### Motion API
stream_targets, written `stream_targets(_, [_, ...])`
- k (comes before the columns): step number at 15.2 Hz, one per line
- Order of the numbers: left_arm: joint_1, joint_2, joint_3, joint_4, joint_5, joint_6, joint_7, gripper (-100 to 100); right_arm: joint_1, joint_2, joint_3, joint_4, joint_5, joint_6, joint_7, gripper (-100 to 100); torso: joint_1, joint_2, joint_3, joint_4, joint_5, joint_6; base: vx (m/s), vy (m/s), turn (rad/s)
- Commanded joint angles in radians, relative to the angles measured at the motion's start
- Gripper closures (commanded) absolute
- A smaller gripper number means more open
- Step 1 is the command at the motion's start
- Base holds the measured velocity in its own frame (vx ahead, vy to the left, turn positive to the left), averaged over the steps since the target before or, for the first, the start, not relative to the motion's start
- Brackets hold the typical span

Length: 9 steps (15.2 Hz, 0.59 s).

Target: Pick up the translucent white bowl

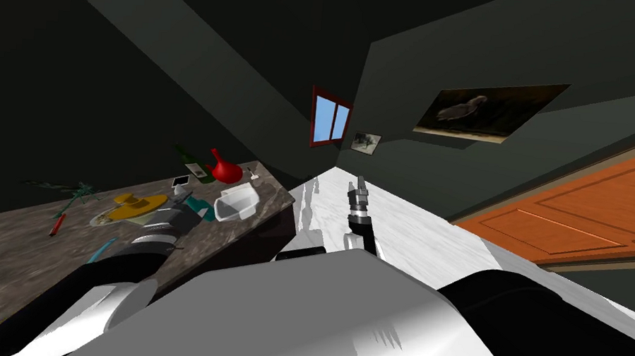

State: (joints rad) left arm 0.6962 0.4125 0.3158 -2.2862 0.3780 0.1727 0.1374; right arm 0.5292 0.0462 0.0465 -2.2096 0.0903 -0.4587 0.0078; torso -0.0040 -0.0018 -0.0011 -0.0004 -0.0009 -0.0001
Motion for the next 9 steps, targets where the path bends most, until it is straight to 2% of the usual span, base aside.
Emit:
stream_targets(1, [0.004,0.009,0.010,0.003,0.011,0.032,0.006,-100,0.000,0.000,0.000,0.000,0.000,0.000,0.000,0,0.000,0.000,0.000,0.000,0.000,0.000,0.018,-0.040,0.005])
stream_targets(2, [0.019,0.028,0.040,0.004,0.044,0.069,0.019,-100,0.000,0.000,0.000,0.000,0.000,0.000,0.000,0,0.001,0.000,0.000,0.000,0.000,0.000,0.024,-0.048,-0.010])
stream_targets(3, [0.019,0.028,0.040,0.004,0.044,0.090,0.019,-100,0.000,0.000,0.000,0.000,0.000,0.000,0.000,0,0.001,0.000,0.000,0.000,0.000,0.000,0.030,-0.055,-0.008])
stream_targets(4, [0.035,0.047,0.071,0.004,0.077,0.116,0.033,-100,0.000,0.000,0.000,0.000,0.000,0.000,0.000,0,0.000,0.000,0.000,0.000,0.000,0.000,0.045,-0.077,-0.016])
stream_targets(6, [0.035,0.047,0.071,0.004,0.077,0.148,0.033,-100,0.000,0.000,0.000,0.000,0.000,0.000,0.000,0,-0.001,-0.001,-0.001,0.000,0.000,0.000,0.039,-0.059,-0.001])
stream_targets(7, [0.050,0.065,0.102,0.004,0.110,0.176,0.047,-100,0.000,0.000,0.000,0.000,0.000,0.000,0.000,0,0.000,-0.001,0.000,0.000,0.000,0.000,0.026,-0.056,-0.019])
stream_targets(9, [0.050,0.065,0.102,0.004,0.110,0.208,0.047,-100,0.000,0.000,0.000,0.000,0.000,0.000,0.000,0,-0.001,0.000,0.000,0.000,0.000,0.000,0.020,-0.056,-0.007])
